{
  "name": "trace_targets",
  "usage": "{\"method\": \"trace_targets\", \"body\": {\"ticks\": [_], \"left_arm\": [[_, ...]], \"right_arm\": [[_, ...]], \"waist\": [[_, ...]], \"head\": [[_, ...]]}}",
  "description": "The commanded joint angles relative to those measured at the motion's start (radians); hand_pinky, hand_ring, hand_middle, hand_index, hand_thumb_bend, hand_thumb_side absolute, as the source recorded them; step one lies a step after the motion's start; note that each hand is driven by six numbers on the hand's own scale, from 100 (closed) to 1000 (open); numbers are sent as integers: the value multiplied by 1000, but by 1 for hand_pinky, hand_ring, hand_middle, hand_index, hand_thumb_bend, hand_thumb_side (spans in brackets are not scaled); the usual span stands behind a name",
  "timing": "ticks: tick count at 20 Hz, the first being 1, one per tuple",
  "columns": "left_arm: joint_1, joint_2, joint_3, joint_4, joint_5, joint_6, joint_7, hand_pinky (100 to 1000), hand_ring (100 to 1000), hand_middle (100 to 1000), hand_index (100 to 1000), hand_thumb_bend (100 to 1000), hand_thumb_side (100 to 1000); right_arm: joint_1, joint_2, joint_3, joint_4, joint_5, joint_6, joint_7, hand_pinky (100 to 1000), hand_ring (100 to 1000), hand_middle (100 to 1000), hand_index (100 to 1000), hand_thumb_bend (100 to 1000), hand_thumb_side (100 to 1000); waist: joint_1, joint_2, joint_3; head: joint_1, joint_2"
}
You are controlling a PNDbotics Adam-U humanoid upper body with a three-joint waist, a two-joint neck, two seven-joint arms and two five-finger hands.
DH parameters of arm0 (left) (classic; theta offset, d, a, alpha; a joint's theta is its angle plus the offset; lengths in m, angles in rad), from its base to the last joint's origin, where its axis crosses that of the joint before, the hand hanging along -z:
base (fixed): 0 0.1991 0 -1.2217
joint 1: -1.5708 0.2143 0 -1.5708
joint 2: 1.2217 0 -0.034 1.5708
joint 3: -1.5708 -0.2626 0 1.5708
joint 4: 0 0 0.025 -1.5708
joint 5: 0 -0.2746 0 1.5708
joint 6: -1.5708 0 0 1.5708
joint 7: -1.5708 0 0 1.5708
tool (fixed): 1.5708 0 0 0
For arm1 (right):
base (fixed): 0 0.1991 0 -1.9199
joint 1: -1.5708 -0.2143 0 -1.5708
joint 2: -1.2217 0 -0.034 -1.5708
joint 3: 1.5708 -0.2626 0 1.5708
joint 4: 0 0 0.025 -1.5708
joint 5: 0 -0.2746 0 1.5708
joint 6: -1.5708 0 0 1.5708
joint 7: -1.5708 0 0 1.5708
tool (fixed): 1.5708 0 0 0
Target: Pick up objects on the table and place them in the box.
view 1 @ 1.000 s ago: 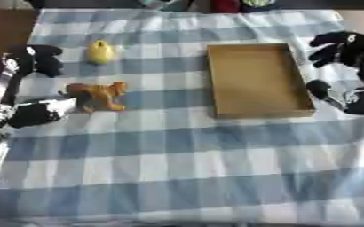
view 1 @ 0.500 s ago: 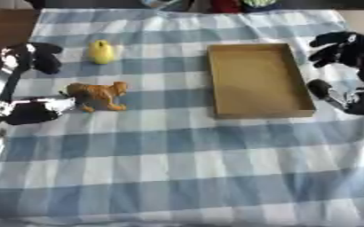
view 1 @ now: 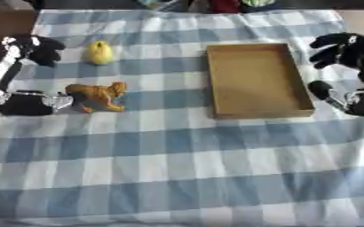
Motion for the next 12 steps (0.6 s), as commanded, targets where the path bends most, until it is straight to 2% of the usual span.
{"method": "trace_targets", "body": {"ticks": [1,4,12], "left_arm": [[-39,66,-23,2,-46,14,-53,661,594,573,768,691,278],[-76,89,-56,23,-70,11,-105,673,602,582,770,658,247],[-162,107,-126,120,-114,-32,-242,691,613,593,773,636,237]], "right_arm": [[-13,-15,-8,-9,-7,-2,5,667,713,760,845,454,373],[-14,-14,-6,-8,-7,-2,7,667,713,760,845,453,374],[-15,-13,-3,-7,-10,-2,11,667,713,760,846,452,376]], "waist": [[1,-20,-2],[2,-21,-6],[4,-24,-15]], "head": [[4,-7],[7,-7],[13,-7]]}}
